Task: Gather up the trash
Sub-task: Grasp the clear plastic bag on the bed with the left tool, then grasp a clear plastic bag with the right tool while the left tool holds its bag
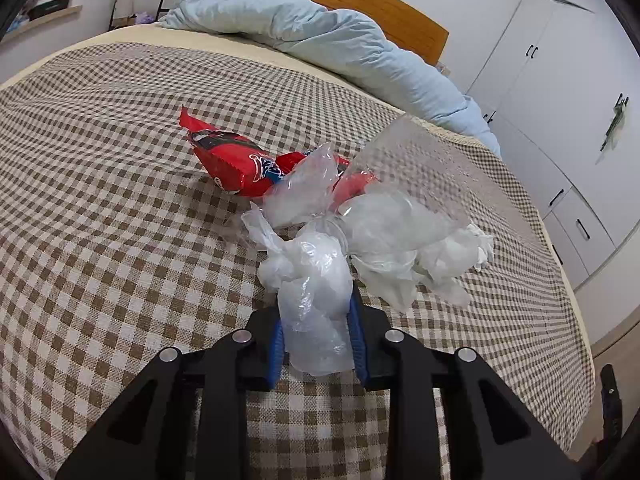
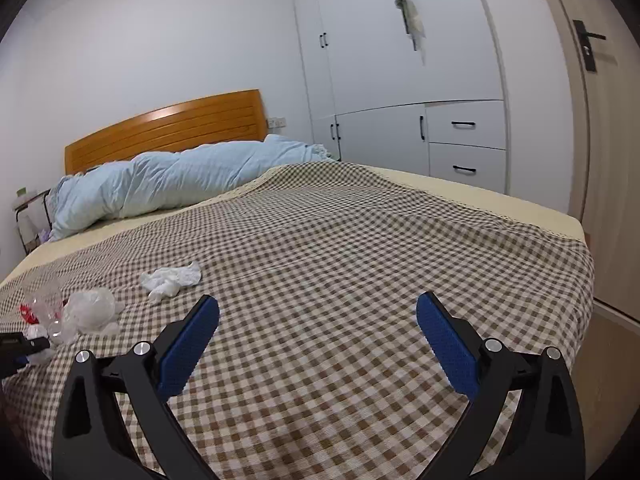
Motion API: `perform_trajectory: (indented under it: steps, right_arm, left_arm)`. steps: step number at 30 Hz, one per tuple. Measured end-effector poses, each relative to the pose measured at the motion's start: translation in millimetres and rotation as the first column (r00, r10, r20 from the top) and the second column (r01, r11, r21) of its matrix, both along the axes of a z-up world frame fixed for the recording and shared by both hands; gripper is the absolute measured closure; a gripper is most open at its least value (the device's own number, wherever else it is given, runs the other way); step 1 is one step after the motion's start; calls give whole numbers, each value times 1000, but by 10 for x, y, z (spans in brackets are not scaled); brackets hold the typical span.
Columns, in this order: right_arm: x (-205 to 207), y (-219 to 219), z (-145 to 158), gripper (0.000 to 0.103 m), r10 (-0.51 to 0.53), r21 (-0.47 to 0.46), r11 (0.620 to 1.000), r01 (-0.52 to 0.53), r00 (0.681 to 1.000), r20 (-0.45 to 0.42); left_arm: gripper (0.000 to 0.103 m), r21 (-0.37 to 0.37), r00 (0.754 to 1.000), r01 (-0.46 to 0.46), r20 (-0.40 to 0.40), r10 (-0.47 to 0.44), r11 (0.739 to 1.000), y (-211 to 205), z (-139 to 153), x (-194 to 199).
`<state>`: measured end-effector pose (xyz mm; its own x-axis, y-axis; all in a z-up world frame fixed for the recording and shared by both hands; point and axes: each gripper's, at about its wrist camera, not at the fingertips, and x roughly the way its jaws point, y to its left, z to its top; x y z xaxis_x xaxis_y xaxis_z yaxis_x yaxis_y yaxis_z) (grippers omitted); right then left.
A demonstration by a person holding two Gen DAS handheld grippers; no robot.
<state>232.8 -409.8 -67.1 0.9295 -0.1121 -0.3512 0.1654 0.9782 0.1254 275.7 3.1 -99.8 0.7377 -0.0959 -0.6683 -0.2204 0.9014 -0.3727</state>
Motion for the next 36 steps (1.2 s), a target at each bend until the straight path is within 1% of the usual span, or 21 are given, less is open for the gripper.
perform_trajectory:
  steps: [4,9,15,20,23,24,26,28,30,33,35,36]
  right_arm:
    - [-6,129,-9,8,35,-49,998,-35,999,1]
    - [-19,258,-16,8,69,-100,993,-67,998,10]
    - [-18,440,-19,8,112,-160,981,-110,994,8]
    - [-49,629,130,8,183,-145,973,-178,983,22]
    - [-27,830,204,8,225,-159,962,-220,974,15]
    - [-2,930,220,8,244,-173,956,-238,970,12]
    - [67,1132,240,8,272,-207,942,-265,962,4]
    - [144,1336,258,8,295,-235,929,-287,955,-2]
    - [300,1573,257,8,337,-240,912,-333,941,-25]
    - [548,1811,181,8,382,-223,892,-394,919,-96]
    - [696,1947,128,8,376,-257,879,-403,915,-148]
    - [740,2003,123,8,377,-276,871,-407,913,-158]
  left_arm:
    - [79,28,999,13,35,-14,1000,-57,68,-71]
    - [79,78,993,8,118,-17,997,-74,281,-177]
    - [79,109,981,-6,193,-15,994,40,466,-292]
    - [79,101,965,2,262,-28,995,221,588,-330]
    - [79,101,952,22,302,-52,995,284,574,-325]
    - [79,114,946,28,318,-63,993,309,554,-333]
    - [79,131,942,32,327,-73,991,312,500,-298]
    - [79,98,942,42,326,-72,994,343,452,-271]
    - [79,75,941,52,330,-74,996,386,430,-267]
    - [79,62,948,63,309,-80,996,383,361,-221]
    - [79,56,947,69,310,-83,996,379,351,-209]
    - [79,54,947,72,311,-85,996,381,342,-213]
